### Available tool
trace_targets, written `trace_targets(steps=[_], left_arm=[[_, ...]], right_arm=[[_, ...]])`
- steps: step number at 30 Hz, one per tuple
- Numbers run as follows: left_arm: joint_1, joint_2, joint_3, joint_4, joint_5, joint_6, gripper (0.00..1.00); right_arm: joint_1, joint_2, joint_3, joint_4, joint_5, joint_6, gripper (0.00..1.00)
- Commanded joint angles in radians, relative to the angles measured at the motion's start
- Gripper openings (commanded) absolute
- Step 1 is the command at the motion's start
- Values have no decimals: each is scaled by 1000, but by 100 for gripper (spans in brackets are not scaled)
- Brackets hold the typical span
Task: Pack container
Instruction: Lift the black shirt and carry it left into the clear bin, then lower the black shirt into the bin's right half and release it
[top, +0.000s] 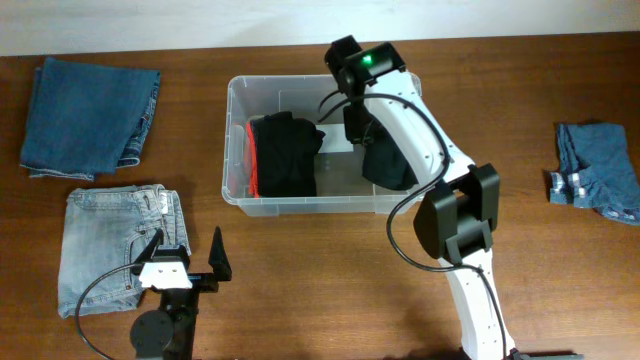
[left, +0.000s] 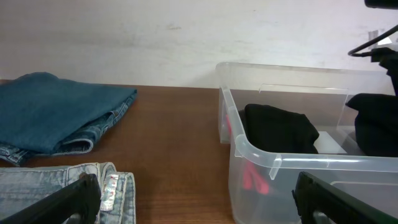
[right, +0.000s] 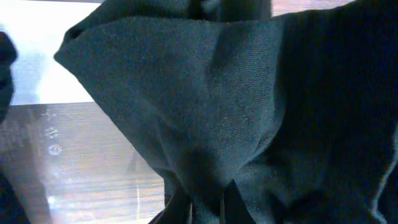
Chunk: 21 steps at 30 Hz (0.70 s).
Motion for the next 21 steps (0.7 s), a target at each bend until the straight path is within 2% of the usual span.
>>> trace_targets(steps=[1, 5, 9, 21], left_arm=[[4, -4, -2, -7, -3, 8, 99], [4, -4, -2, -7, -3, 8, 99], [4, -4, -2, -7, -3, 8, 100], [4, -4, -2, -7, -3, 8, 100]], right_arm=[[22, 30, 4, 18, 13, 25, 5], [35, 34, 4, 38, 8, 27, 5], [41, 37, 4, 56, -33, 31, 9], [53, 82, -1, 91, -152, 31, 9]])
